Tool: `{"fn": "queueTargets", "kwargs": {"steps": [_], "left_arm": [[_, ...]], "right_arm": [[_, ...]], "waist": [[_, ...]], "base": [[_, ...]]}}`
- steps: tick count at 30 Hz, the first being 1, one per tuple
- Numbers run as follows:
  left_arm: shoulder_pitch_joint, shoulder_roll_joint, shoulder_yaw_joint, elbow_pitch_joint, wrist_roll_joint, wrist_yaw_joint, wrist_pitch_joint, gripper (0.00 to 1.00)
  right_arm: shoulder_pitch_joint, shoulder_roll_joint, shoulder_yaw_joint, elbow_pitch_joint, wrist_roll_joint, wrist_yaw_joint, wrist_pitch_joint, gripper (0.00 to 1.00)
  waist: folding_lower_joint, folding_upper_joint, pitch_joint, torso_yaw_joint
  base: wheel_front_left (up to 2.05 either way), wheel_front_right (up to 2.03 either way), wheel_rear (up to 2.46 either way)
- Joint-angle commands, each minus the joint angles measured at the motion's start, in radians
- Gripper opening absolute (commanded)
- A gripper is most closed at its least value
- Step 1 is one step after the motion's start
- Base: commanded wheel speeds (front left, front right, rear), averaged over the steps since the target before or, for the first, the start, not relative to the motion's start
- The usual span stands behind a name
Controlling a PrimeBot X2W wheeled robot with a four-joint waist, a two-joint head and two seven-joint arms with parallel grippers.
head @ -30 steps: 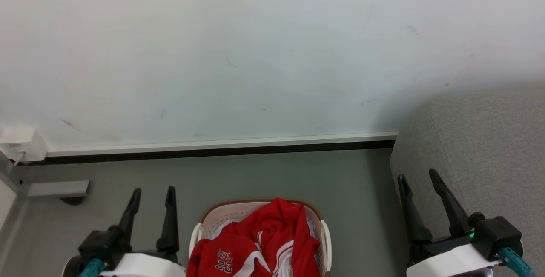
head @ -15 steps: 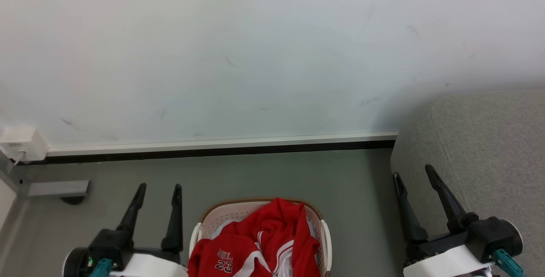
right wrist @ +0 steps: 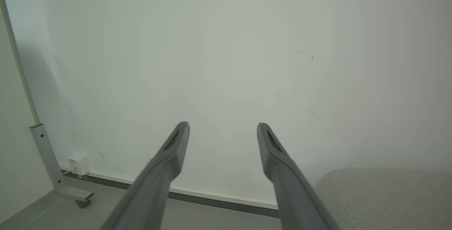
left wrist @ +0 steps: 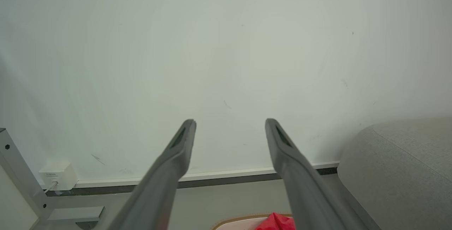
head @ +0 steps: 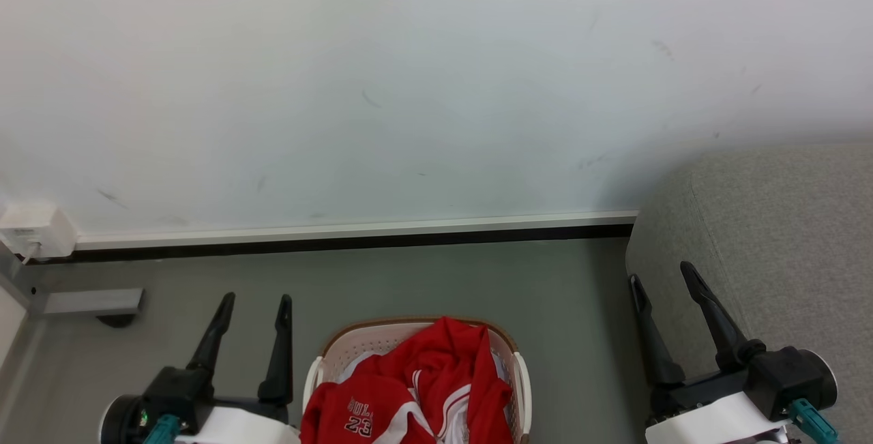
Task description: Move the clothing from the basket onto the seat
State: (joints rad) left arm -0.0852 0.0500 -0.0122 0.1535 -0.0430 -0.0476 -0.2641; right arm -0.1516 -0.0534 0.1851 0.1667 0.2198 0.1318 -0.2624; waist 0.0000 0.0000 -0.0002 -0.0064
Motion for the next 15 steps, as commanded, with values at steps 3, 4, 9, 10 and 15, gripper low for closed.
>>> {"fn": "queueTargets", "kwargs": {"steps": [3, 4, 9, 10, 15], "left_arm": [[-0.007, 0.003, 0.003, -0.001, 0.008, 0.0, -0.001, 1.0], [-0.007, 0.003, 0.004, -0.001, 0.007, 0.0, -0.001, 1.0], [-0.006, 0.002, 0.007, -0.001, 0.002, -0.001, -0.001, 1.0], [-0.006, 0.002, 0.008, -0.002, 0.0, -0.002, -0.001, 1.0], [-0.007, 0.002, 0.013, -0.012, -0.008, -0.005, -0.001, 1.0]], "right_arm": [[-0.009, 0.002, -0.003, 0.003, 0.004, -0.002, -0.004, 1.0], [-0.009, 0.002, -0.004, 0.003, 0.004, -0.002, -0.004, 1.0], [-0.009, 0.003, -0.007, 0.003, 0.008, -0.002, -0.004, 1.0], [-0.01, 0.003, -0.007, 0.004, 0.009, -0.002, -0.004, 1.0], [-0.012, 0.003, -0.016, -0.003, 0.016, -0.002, -0.004, 1.0]], "waist": [[0.0, 0.0, 0.001, -0.001], [0.0, 0.0, 0.001, -0.001], [0.0, 0.0, 0.003, -0.004], [0.0, 0.0, 0.004, -0.005], [0.0, 0.0, 0.016, -0.013]], "base": [[0.0, 0.0, 0.0], [0.0, 0.0, 0.0], [0.0, 0.0, 0.0], [0.0, 0.0, 0.0], [0.0, 0.0, 0.0]]}}
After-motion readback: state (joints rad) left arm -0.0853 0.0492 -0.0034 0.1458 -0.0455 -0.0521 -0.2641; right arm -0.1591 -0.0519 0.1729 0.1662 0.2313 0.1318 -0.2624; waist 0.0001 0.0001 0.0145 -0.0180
